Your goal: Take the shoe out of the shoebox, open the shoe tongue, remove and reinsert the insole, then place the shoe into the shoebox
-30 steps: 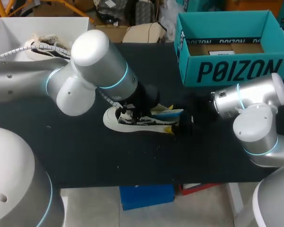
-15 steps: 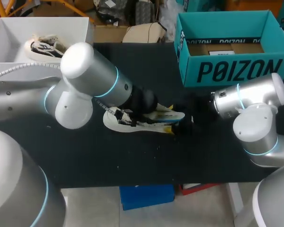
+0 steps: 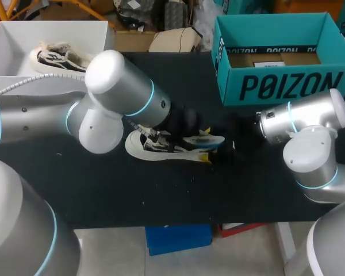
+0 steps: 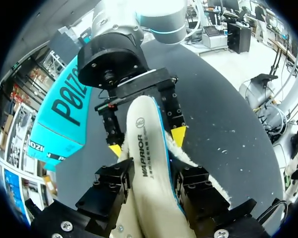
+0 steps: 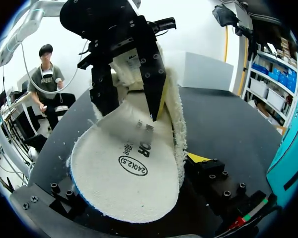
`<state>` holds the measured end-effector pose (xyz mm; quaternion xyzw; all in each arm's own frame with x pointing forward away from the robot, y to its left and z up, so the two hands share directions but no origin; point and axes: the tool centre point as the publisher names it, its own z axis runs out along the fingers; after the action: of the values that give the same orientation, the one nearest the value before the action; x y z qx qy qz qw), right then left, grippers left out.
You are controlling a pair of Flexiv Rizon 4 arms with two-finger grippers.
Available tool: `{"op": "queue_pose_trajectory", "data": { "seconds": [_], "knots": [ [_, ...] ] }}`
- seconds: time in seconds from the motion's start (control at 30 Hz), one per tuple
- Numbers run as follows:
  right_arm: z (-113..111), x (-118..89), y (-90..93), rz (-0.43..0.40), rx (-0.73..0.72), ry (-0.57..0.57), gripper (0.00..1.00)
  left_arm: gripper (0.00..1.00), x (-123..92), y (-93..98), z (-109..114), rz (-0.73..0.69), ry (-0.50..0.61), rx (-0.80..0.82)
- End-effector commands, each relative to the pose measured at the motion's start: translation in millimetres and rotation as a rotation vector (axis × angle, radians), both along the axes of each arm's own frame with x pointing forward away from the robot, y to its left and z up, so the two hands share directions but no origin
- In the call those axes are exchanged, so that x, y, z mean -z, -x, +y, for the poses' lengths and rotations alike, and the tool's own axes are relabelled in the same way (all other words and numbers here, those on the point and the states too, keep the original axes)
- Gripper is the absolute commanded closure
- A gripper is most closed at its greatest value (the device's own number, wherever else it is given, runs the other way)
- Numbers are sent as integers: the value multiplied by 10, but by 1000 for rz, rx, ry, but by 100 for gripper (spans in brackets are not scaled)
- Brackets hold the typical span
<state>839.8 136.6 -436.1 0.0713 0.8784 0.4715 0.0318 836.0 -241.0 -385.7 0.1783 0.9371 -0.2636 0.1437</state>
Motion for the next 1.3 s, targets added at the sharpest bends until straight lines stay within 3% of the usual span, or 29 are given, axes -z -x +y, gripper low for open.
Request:
{"op": "queue_pose_trajectory", "data": {
  "seconds": [0.03, 0.5, 0.63, 0.7, 0.77, 1.07, 1.3],
  "knots": [
    [-14, 26, -7, 1, 0, 1, 100, 55, 32, -47, -136, -3, 10, 14],
    [-14, 26, -7, 1, 0, 1, 100, 58, -73, -124, -378, -36, 4, 32],
    [-14, 26, -7, 1, 0, 1, 100, 78, -84, -158, -382, -33, 3, 9],
    [-14, 26, -7, 1, 0, 1, 100, 100, -91, -176, -388, -29, 14, -3],
    [-14, 26, -7, 1, 0, 1, 100, 100, -126, -163, -399, -31, 22, -1],
    [-14, 26, -7, 1, 0, 1, 100, 100, -403, 241, -236, -28, 52, 84],
    [-14, 26, -7, 1, 0, 1, 100, 100, -684, 490, -143, 11, 146, 122]
  ]
}}
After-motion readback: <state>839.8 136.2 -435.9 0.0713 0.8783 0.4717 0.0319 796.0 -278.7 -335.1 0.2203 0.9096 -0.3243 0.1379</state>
